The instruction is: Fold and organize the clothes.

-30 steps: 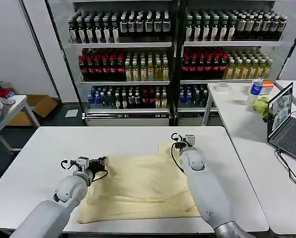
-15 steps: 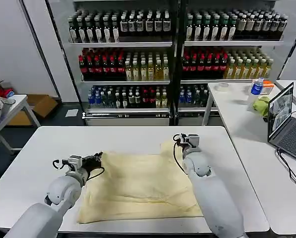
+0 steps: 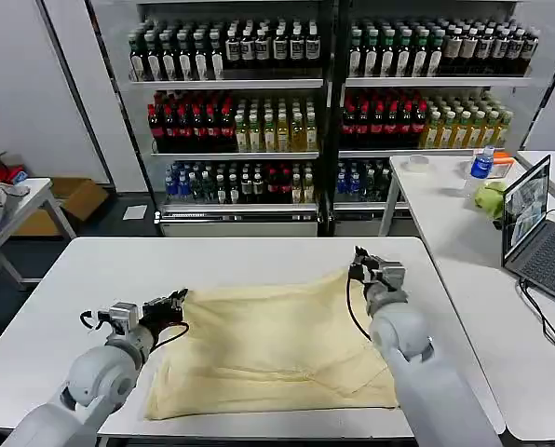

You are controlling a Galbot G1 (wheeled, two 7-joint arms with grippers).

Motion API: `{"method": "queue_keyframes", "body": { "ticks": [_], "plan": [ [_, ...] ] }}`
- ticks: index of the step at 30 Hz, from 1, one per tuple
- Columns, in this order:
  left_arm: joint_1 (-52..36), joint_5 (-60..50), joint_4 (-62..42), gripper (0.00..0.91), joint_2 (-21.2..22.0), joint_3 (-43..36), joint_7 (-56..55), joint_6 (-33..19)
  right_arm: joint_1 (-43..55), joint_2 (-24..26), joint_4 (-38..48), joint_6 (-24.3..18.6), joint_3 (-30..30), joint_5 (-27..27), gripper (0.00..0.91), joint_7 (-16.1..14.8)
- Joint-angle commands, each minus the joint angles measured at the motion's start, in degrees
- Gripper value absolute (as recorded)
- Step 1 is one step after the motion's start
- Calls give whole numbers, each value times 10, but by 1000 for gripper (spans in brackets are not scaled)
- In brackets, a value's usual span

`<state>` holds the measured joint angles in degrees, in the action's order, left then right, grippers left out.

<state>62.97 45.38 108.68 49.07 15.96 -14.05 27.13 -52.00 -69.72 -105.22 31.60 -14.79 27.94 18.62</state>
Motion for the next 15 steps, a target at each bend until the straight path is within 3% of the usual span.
{"method": "queue_keyframes", "body": {
  "ticks": [1, 15],
  "plan": [
    [100, 2, 78, 10, -12, 47, 2, -1, -144, 41, -146, 5, -43, 12, 0, -3],
    [181, -42, 133, 10, -18, 66, 1, 9, -246, 43, -206, 15, -82, 22, 0, -1]
  ]
}}
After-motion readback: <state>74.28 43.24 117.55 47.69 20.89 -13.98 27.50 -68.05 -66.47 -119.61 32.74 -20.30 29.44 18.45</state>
